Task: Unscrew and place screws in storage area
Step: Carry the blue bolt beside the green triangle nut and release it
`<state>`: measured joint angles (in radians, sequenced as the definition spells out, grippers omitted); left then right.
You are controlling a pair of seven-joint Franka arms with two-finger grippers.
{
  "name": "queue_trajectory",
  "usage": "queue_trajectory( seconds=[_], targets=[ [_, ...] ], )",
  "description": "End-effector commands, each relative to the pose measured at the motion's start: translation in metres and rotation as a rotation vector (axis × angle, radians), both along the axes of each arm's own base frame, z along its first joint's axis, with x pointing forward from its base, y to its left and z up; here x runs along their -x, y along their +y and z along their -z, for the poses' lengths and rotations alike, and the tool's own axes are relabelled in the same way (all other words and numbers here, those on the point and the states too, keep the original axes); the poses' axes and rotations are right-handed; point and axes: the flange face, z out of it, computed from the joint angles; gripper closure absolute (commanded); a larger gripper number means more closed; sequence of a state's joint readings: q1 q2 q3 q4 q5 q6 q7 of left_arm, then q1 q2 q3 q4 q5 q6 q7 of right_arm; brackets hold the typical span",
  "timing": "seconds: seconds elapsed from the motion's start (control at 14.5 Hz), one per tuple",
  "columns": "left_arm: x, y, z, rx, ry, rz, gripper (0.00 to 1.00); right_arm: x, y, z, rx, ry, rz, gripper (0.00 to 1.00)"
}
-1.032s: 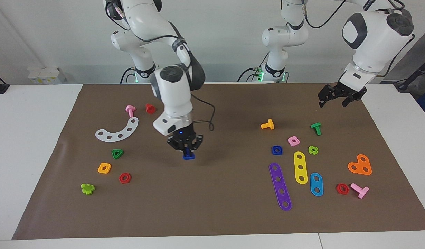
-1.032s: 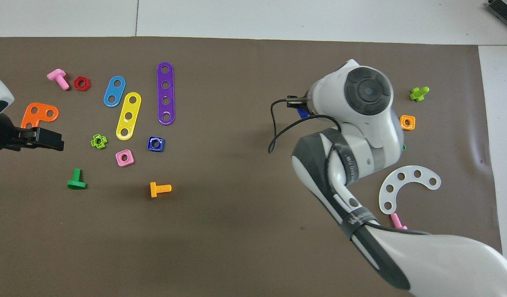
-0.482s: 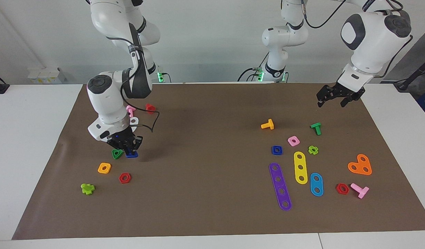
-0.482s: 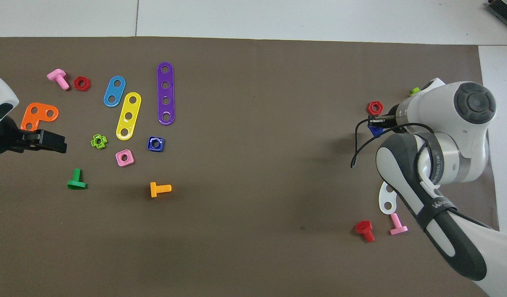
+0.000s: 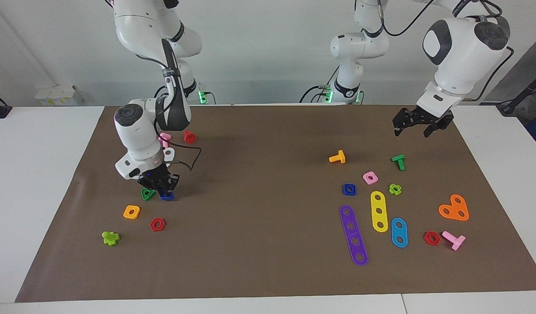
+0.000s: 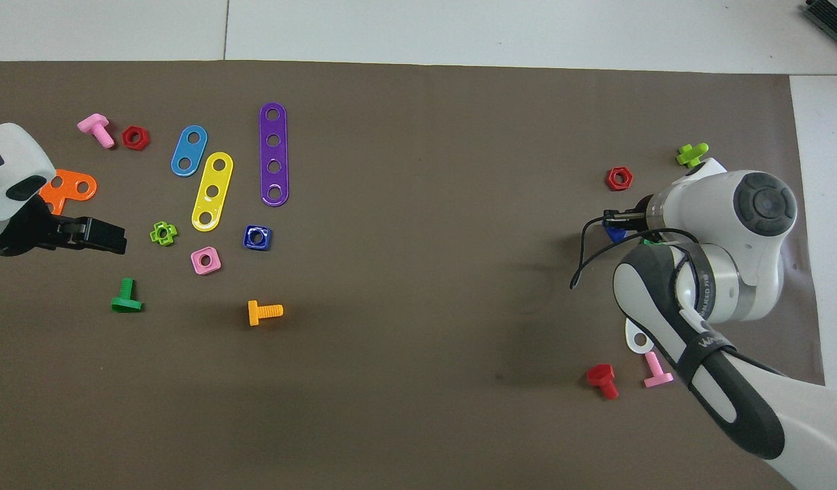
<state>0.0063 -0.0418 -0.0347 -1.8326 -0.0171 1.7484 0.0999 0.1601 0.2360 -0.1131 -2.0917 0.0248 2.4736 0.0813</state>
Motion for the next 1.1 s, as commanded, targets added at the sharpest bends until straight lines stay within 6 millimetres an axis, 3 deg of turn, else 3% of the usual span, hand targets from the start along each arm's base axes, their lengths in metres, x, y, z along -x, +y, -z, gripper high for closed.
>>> queue_trajectory(
  seconds=[0.0,0.07,0.21,0.28,0.34,0.55,0.83,1.03],
  targets=[
    [0.012,0.0,0.002,0.001,-0.015,0.012,0.0,0.0,-0.002,0.006,-0.019,-0.013,0.006,1.0],
    [0.012,-0.002,0.002,0.001,-0.013,0.012,0.0,0.0,-0.003,0.009,-0.018,-0.016,0.007,0.96],
    [0.013,-0.005,0.002,0.001,-0.012,0.017,0.0,0.0,-0.003,0.015,-0.018,-0.011,0.01,0.68],
    [0.013,-0.005,0.002,0.001,-0.01,0.018,0.0,-0.002,-0.002,0.013,-0.019,-0.014,0.015,0.24],
    [0.013,-0.004,0.001,0.001,-0.01,0.018,0.0,-0.004,-0.004,0.01,-0.019,-0.021,0.019,0.0],
    [0.012,-0.004,0.0,0.001,-0.018,0.017,0.0,-0.016,0.001,-0.027,-0.025,-0.037,0.015,0.0],
    [0.013,-0.004,0.001,0.001,-0.013,0.015,0.0,-0.028,-0.007,-0.106,-0.035,0.0,0.047,0.0],
    [0.013,-0.005,0.001,0.001,-0.01,0.017,0.0,-0.012,-0.03,-0.174,-0.048,0.004,0.104,0.0]
  ],
)
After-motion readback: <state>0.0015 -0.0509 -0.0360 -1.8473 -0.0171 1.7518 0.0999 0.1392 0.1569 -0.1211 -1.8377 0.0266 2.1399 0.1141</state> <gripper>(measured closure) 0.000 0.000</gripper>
